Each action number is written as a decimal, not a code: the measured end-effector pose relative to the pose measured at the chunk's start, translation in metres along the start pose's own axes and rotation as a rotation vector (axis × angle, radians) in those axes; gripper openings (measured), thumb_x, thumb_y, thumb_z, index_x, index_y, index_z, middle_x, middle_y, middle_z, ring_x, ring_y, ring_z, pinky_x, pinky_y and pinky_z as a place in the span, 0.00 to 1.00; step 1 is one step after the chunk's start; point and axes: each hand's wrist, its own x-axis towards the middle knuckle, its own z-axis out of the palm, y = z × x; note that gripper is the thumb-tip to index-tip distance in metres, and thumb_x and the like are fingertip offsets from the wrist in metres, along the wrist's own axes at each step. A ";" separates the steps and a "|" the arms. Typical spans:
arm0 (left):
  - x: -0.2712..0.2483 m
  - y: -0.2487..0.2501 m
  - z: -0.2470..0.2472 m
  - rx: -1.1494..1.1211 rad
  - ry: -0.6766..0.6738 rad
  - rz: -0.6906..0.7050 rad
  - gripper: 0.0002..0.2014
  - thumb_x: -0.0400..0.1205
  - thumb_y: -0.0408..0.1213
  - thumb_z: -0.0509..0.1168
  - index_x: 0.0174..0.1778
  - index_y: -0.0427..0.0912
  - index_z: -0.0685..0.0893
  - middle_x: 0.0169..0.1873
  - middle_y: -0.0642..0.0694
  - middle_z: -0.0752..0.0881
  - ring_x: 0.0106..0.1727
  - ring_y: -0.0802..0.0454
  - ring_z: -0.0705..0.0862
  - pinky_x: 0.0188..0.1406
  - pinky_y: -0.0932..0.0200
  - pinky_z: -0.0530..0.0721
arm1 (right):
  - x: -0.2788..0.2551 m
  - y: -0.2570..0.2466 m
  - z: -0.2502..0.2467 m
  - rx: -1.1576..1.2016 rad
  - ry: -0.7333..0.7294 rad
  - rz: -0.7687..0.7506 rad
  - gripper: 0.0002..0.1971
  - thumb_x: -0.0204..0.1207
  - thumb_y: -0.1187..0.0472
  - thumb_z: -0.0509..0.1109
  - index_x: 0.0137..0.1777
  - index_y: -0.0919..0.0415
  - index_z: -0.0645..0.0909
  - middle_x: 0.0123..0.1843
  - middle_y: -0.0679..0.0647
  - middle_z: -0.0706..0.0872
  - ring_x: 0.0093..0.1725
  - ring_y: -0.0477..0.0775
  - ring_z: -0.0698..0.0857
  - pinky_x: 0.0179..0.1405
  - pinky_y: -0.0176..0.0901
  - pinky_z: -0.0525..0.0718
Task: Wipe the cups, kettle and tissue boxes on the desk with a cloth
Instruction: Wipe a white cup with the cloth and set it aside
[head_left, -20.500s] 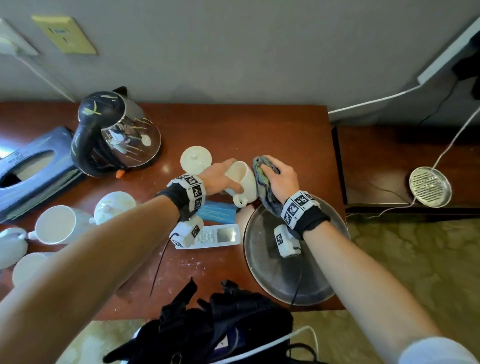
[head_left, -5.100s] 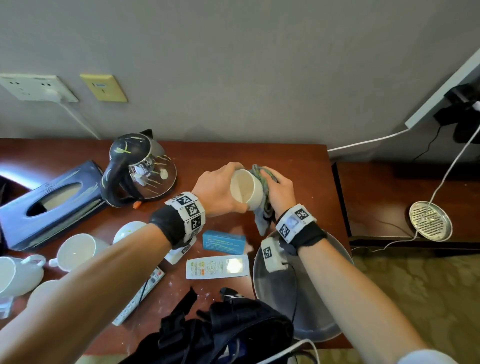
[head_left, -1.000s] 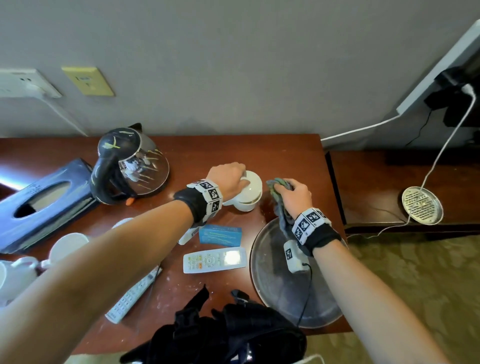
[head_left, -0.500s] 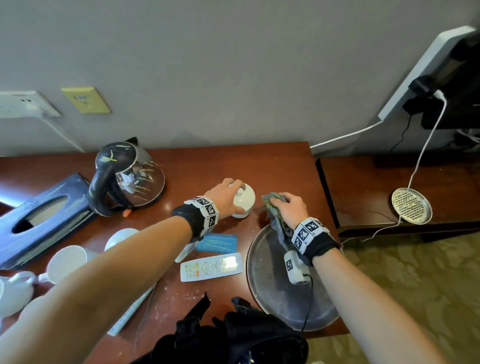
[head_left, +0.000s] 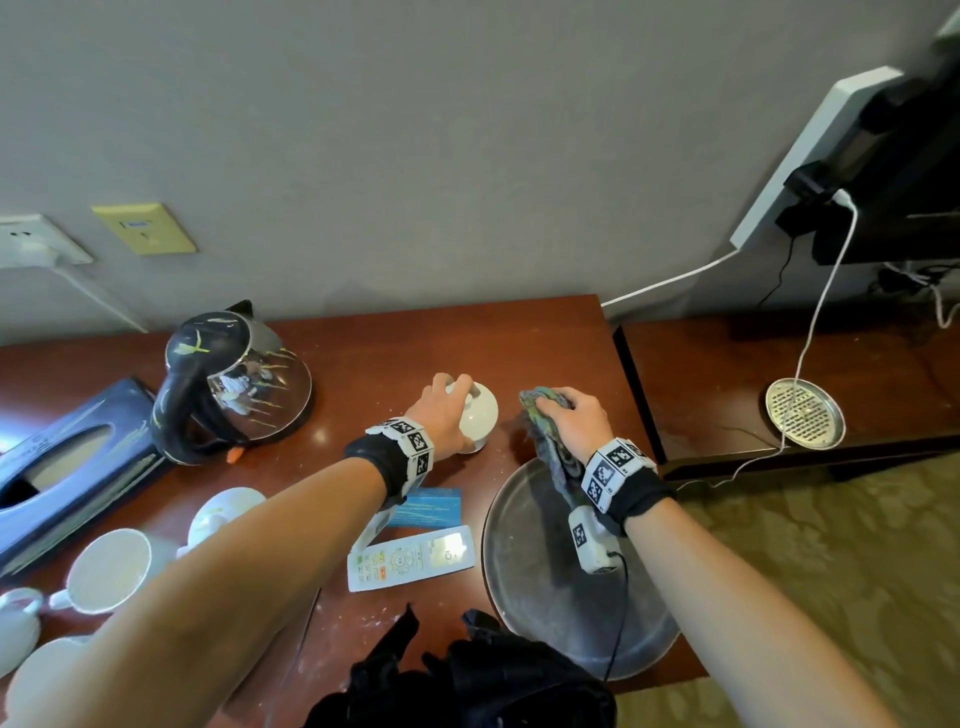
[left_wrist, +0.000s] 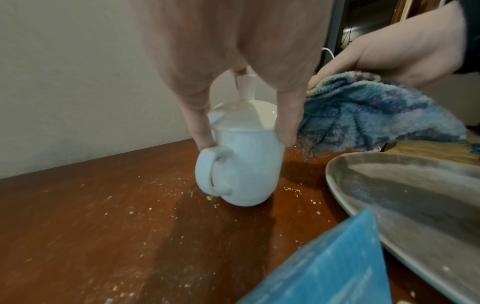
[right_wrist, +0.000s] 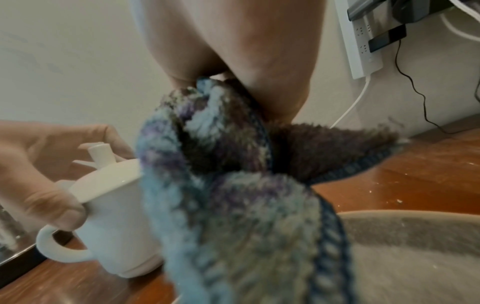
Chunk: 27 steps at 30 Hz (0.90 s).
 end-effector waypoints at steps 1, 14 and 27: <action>0.002 0.000 0.000 0.000 0.006 0.000 0.37 0.70 0.42 0.81 0.71 0.47 0.69 0.75 0.39 0.64 0.71 0.37 0.72 0.64 0.44 0.81 | 0.002 0.000 -0.001 0.004 0.002 0.003 0.14 0.80 0.51 0.71 0.62 0.54 0.86 0.58 0.51 0.89 0.59 0.56 0.85 0.66 0.51 0.82; 0.057 0.021 -0.014 -0.025 0.033 0.021 0.36 0.72 0.41 0.79 0.74 0.45 0.69 0.77 0.40 0.63 0.73 0.36 0.70 0.65 0.43 0.80 | 0.046 -0.007 -0.022 0.062 0.071 0.063 0.17 0.80 0.49 0.71 0.66 0.52 0.85 0.62 0.53 0.89 0.63 0.56 0.84 0.70 0.53 0.81; 0.148 0.067 -0.037 -0.038 0.051 0.056 0.37 0.71 0.40 0.79 0.74 0.44 0.70 0.76 0.38 0.64 0.72 0.36 0.70 0.66 0.44 0.79 | 0.097 0.000 -0.058 0.147 0.169 0.155 0.20 0.82 0.50 0.70 0.71 0.56 0.82 0.64 0.54 0.87 0.62 0.57 0.85 0.68 0.54 0.82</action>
